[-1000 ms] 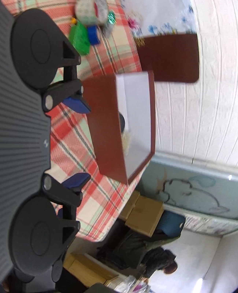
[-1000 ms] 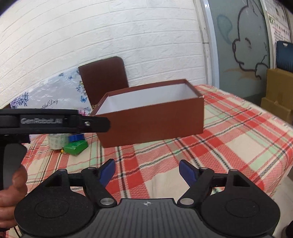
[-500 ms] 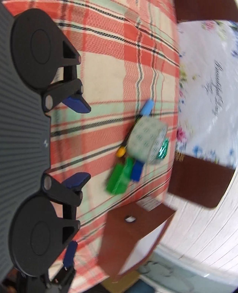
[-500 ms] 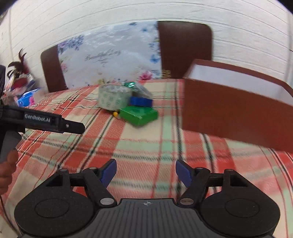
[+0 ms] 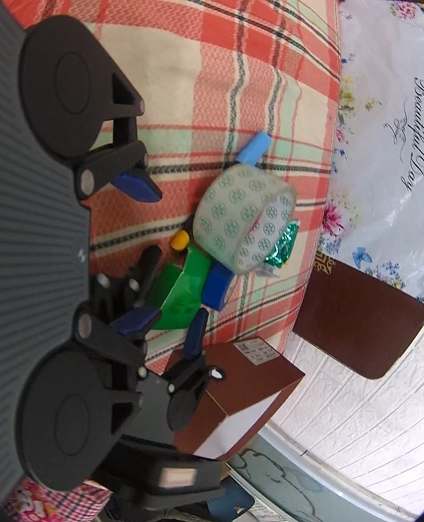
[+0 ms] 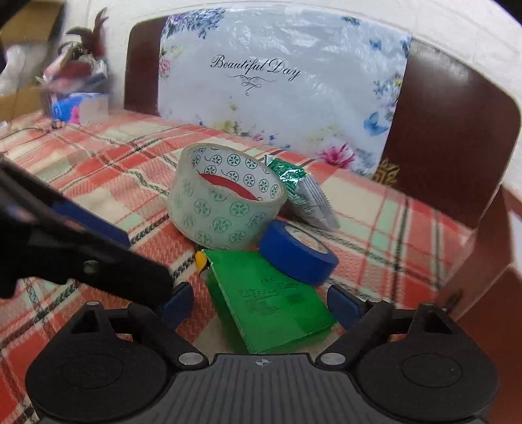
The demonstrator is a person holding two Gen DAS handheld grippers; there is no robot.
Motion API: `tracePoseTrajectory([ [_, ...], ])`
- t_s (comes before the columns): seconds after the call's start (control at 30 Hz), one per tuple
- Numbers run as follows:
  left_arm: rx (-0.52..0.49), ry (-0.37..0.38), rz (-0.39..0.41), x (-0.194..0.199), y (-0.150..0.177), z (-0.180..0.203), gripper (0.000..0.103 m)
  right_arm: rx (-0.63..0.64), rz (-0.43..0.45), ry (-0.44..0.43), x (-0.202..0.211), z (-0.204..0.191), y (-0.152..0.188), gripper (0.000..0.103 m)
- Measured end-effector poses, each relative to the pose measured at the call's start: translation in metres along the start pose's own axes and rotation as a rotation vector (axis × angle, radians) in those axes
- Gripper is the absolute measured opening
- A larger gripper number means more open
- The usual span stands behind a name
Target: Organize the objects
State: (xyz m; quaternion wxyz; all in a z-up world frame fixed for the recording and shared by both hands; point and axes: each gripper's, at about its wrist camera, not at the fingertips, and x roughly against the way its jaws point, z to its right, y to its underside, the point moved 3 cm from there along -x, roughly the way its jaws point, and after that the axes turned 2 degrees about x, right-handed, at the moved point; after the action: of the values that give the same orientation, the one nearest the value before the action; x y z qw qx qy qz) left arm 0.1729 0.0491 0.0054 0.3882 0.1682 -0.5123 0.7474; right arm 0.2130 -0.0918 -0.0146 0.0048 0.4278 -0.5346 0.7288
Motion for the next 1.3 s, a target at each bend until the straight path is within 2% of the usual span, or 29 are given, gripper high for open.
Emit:
tracePoseTrajectory([
  [0.03, 0.006, -0.002, 0.001, 0.001, 0.0, -0.002, 0.071, -0.029, 0.0, -0.008, 0.005, 0.001, 0.001, 0.062],
  [0.2, 0.016, 0.035, -0.013, 0.01, 0.009, 0.001, 0.071, -0.051, 0.011, 0.061, 0.045, -0.022, 0.033, 0.062],
  [0.33, 0.0, 0.109, -0.054, 0.016, 0.029, 0.02, 0.071, -0.108, 0.026, 0.205, 0.081, -0.046, 0.063, 0.07],
  [0.37, -0.01, 0.126, -0.064, 0.017, 0.035, 0.026, 0.071, -0.112, 0.033, 0.217, 0.089, -0.052, 0.07, 0.079],
  [0.4, -0.021, 0.136, -0.075, 0.017, 0.041, 0.032, 0.071, -0.106, 0.041, 0.219, 0.095, -0.056, 0.075, 0.083],
  [0.5, -0.044, 0.142, -0.114, 0.011, 0.054, 0.049, 0.071, -0.075, 0.045, 0.223, 0.103, -0.06, 0.079, 0.083],
  [0.57, -0.052, 0.139, -0.132, 0.007, 0.059, 0.056, 0.066, -0.086, 0.046, 0.218, 0.103, -0.059, 0.079, 0.083],
  [0.63, -0.043, 0.126, -0.158, 0.001, 0.064, 0.06, 0.06, -0.123, 0.03, 0.187, 0.1, -0.052, 0.081, 0.078],
  [0.67, -0.031, 0.121, -0.18, -0.005, 0.067, 0.06, 0.049, -0.146, 0.031, 0.161, 0.099, -0.049, 0.081, 0.072],
  [0.7, -0.027, 0.117, -0.177, -0.008, 0.068, 0.06, 0.046, -0.154, 0.035, 0.16, 0.101, -0.047, 0.081, 0.061],
  [0.77, -0.036, 0.108, -0.167, -0.009, 0.067, 0.064, 0.042, -0.168, 0.043, 0.17, 0.106, -0.043, 0.082, 0.059],
  [0.87, -0.05, 0.125, -0.164, -0.004, 0.053, 0.079, 0.039, -0.171, 0.12, 0.226, 0.126, -0.043, 0.08, 0.059],
  [1.0, -0.197, 0.166, -0.038, 0.016, 0.015, 0.132, 0.039, -0.137, 0.302, 0.361, 0.164, -0.022, 0.054, 0.06],
  [1.07, -0.265, 0.175, 0.022, 0.016, -0.006, 0.159, 0.039, -0.151, 0.364, 0.413, 0.175, -0.002, 0.041, 0.06],
  [1.17, -0.32, 0.182, 0.06, -0.001, -0.033, 0.189, 0.039, -0.192, 0.402, 0.465, 0.179, 0.032, 0.028, 0.06],
  [1.3, -0.362, 0.183, 0.056, -0.034, -0.054, 0.212, 0.039, -0.253, 0.398, 0.487, 0.171, 0.073, 0.023, 0.06],
])
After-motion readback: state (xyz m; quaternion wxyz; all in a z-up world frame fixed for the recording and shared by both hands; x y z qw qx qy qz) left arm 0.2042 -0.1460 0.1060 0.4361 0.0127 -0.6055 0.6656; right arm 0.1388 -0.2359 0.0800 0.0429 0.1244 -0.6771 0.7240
